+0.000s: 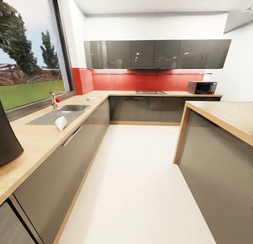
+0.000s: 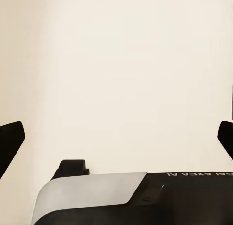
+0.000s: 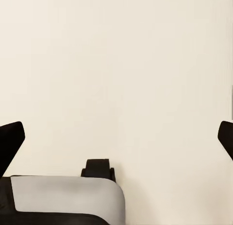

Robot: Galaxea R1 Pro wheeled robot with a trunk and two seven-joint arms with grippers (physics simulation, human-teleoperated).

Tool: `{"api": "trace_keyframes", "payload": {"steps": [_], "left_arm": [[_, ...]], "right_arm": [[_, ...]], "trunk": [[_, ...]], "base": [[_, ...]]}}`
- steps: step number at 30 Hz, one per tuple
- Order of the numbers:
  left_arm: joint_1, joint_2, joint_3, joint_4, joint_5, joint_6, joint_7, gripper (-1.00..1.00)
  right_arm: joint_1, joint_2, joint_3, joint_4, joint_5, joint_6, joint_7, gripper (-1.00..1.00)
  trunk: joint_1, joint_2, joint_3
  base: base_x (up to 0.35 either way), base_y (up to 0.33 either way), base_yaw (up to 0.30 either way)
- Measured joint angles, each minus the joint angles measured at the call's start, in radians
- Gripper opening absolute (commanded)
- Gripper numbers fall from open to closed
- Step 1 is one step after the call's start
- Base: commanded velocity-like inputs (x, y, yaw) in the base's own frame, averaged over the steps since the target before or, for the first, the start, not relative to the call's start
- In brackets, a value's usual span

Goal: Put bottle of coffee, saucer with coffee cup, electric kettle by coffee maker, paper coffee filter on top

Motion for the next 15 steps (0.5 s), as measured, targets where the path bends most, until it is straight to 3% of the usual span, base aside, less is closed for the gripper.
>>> {"api": "trace_keyframes", "payload": {"steps": [15], "left_arm": [[0.0,0.001,0.0,0.001,0.0,0.0,0.0,1.0]], "right_arm": [[0.0,0.0,0.0,0.0,0.003,0.0,0.0,1.0]], "trunk": [[0.0,0.0,0.0]], "base": [[0.326,0.0,-0.025]]}}
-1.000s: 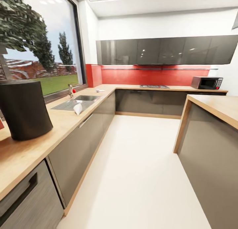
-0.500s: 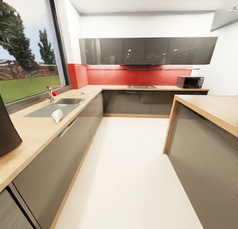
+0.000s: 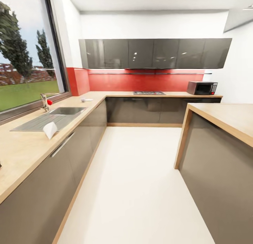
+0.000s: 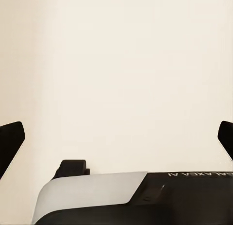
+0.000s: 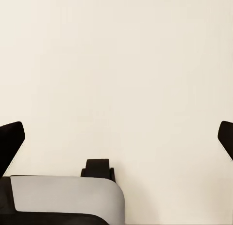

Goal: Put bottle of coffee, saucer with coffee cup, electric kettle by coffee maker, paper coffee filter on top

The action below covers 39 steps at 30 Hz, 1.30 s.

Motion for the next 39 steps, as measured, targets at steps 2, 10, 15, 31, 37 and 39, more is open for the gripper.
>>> {"api": "trace_keyframes", "payload": {"steps": [2,10,15,31,37,39], "left_arm": [[0.0,0.0,0.0,0.0,0.0,0.0,0.0,1.0],[0.0,0.0,0.0,0.0,-0.001,-0.001,0.0,1.0],[0.0,0.0,0.0,0.0,0.0,-0.001,0.0,1.0],[0.0,0.008,0.0,0.0,0.0,-0.001,0.0,1.0],[0.0,0.008,0.0,0.0,0.0,-0.001,0.0,1.0],[0.0,0.008,0.0,0.0,0.0,-0.001,0.0,1.0]], "right_arm": [[0.0,0.0,0.0,0.0,0.0,0.0,0.0,1.0],[0.0,0.0,0.0,0.0,0.0,0.0,0.0,1.0],[0.0,0.0,0.0,0.0,0.0,0.0,0.0,1.0],[0.0,0.0,0.0,0.0,0.0,0.0,0.0,1.0],[0.0,0.0,0.0,0.0,0.0,0.0,0.0,1.0],[0.0,0.0,0.0,0.0,0.0,0.0,-0.001,1.0]], "trunk": [[0.0,0.0,0.0],[0.0,0.0,0.0],[0.0,0.0,0.0],[0.0,0.0,0.0],[0.0,0.0,0.0],[0.0,0.0,0.0]], "base": [[0.326,0.0,0.0],[0.326,-0.04,0.0],[0.326,-0.086,0.0],[0.319,-0.118,0.0],[0.308,-0.144,0.0],[0.308,-0.143,0.0]]}}
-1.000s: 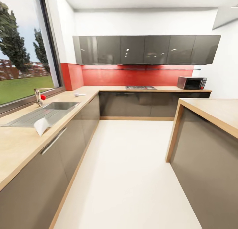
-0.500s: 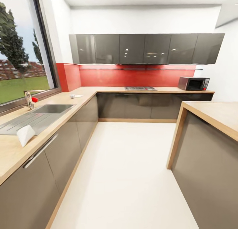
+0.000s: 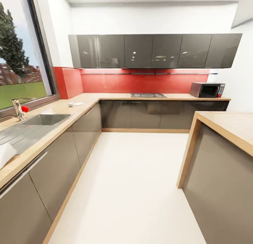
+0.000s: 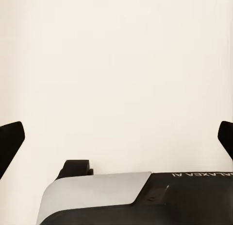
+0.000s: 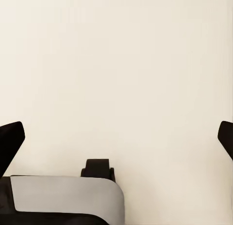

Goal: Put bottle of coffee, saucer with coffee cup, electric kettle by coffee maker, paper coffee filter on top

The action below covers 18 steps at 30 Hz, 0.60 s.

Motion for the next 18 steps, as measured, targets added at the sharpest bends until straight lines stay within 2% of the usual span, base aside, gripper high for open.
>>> {"api": "trace_keyframes", "payload": {"steps": [11,18], "left_arm": [[0.0,0.0,0.0,0.0,0.0,0.0,0.0,1.0],[0.0,0.0,0.0,0.0,0.0,0.0,0.0,1.0]], "right_arm": [[0.0,0.0,0.0,0.0,0.0,0.0,0.0,1.0],[0.0,0.0,0.0,0.0,0.0,0.0,0.0,1.0]], "trunk": [[0.0,0.0,0.0],[0.0,0.0,0.0]], "base": [[0.308,-0.131,0.0],[0.316,-0.029,0.0]]}}
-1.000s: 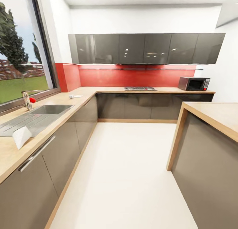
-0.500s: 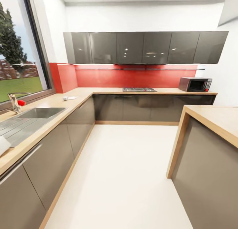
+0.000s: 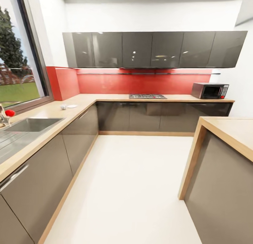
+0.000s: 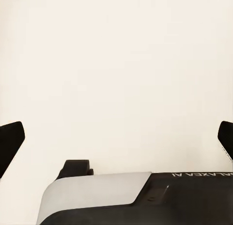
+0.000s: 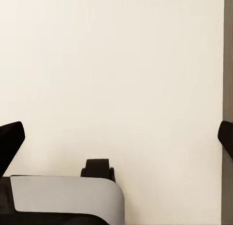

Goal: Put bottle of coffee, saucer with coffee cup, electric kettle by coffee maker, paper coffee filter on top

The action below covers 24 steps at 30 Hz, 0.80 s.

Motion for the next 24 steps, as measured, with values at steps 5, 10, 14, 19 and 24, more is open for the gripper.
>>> {"api": "trace_keyframes", "payload": {"steps": [5,10,14,19,24], "left_arm": [[0.0,0.0,0.0,0.0,0.0,0.0,0.0,1.0],[0.0,0.0,0.0,0.0,0.0,0.0,0.0,1.0],[0.0,0.0,0.0,0.0,0.0,0.001,0.0,1.0],[0.0,0.0,0.0,0.0,0.0,0.0,0.0,1.0],[0.0,0.0,0.0,0.0,0.0,0.0,0.0,1.0]], "right_arm": [[0.0,0.0,0.0,0.0,0.0,0.0,0.0,1.0],[0.0,0.0,0.0,0.0,0.0,0.0,0.0,1.0],[0.0,0.0,0.0,0.0,0.0,0.0,0.0,1.0],[0.0,0.0,0.0,0.0,0.0,0.0,0.0,1.0],[0.0,0.0,0.0,0.0,0.0,0.0,0.0,1.0]], "trunk": [[0.0,0.0,0.0],[0.0,0.0,0.0],[0.0,0.0,0.0],[0.0,0.0,0.0],[0.0,0.0,0.0]], "base": [[0.326,-0.002,0.0],[0.327,0.0,0.0],[0.327,0.0,0.024],[0.327,0.0,0.06],[0.327,0.0,0.082]]}}
